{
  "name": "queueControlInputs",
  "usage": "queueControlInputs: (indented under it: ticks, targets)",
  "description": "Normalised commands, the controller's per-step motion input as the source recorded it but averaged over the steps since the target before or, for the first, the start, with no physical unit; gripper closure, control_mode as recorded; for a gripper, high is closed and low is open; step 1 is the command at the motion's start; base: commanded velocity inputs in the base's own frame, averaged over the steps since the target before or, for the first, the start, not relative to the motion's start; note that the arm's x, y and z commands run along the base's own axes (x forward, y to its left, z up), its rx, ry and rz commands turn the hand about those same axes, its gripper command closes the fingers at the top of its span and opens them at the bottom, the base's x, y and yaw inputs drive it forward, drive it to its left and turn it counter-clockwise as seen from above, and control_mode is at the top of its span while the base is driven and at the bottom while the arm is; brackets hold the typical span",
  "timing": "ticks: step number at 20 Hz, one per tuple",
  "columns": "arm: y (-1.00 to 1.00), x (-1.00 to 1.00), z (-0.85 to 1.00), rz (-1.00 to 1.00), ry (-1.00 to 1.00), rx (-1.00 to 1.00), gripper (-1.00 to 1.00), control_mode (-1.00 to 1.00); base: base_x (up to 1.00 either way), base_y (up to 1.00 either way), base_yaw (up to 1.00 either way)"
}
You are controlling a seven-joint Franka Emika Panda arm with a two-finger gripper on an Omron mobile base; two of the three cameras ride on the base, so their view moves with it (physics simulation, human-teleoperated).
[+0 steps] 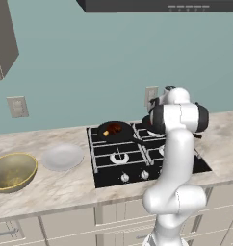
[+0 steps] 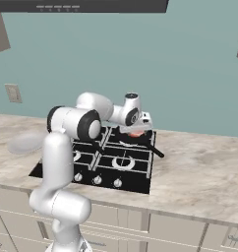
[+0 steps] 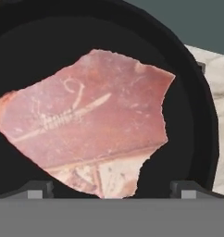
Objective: Place one of the steaks on the plate and the other in the bowl. Then place the bowl in the fridge.
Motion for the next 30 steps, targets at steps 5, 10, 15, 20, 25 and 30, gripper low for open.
queueControlInputs:
  ticks: [5, 10, 15, 20, 25, 30]
  targets:
    - [-0.07, 0.14, -0.17, -0.04, 0.0, 0.0, -1.0, -1.0, 0.0, 0.0, 0.0]
    - [0.0, 0.2, -0.12, 0.0, 0.0, 0.0, -1.0, -1.0, 0.0, 0.0, 0.0]
    - [-0.01, 0.0, -0.11, 0.0, 0.0, 0.0, -1.0, -1.0, 0.0, 0.0, 0.0]
    - [0.0, 0.0, -0.21, -0.03, 0.0, 0.0, -1.0, -1.0, 0.0, 0.0, 0.0]
    - [0.0, 0.0, -0.27, -0.04, 0.0, 0.0, 1.0, -1.0, 0.0, 0.0, 0.0]
    - [0.0, 0.0, -0.1, -0.01, 0.0, 0.0, 1.0, -1.0, 0.0, 0.0, 0.0]
